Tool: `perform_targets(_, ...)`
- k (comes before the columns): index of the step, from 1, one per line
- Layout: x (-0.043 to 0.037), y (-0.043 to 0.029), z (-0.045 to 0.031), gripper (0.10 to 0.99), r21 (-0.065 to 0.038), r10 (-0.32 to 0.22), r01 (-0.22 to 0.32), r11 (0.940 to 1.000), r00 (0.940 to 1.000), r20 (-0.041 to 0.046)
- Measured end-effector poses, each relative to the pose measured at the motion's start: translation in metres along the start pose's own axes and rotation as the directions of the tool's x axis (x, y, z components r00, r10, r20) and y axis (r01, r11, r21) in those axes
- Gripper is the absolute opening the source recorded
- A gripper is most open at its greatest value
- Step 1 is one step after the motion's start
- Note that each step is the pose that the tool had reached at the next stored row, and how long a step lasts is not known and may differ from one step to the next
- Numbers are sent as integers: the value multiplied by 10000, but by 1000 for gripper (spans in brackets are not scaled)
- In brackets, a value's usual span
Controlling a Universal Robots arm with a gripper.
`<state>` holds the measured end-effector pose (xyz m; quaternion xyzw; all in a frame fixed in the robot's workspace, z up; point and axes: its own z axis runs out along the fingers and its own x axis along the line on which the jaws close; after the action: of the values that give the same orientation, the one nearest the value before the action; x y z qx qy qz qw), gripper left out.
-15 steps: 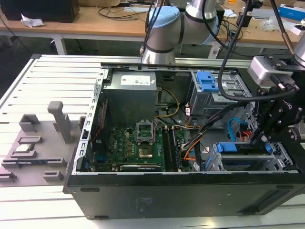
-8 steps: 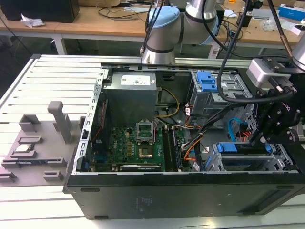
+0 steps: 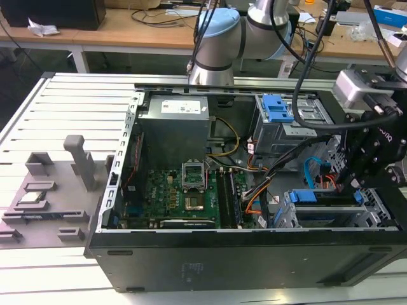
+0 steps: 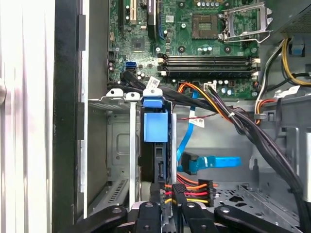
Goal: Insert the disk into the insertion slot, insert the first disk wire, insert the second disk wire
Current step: 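Insert the first disk wire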
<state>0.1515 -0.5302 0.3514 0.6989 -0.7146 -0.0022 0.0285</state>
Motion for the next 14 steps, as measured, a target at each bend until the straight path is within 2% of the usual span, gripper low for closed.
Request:
perform_targets(2,-16,3,-54,231,0,0,0,10000,10000,0)
perform_targets(3,-17,4,-86,165,0,0,0,10000,10000,0)
perform_targets(4,-19,6,-117,165,0,0,0,10000,10000,-2)
perform_targets(5,-21,8,-160,106,0,0,0,10000,10000,0)
perform_targets(9,-21,13,-270,106,0,0,0,10000,10000,0)
perform_targets(14,-21,13,-278,106,0,0,0,10000,10000,-1)
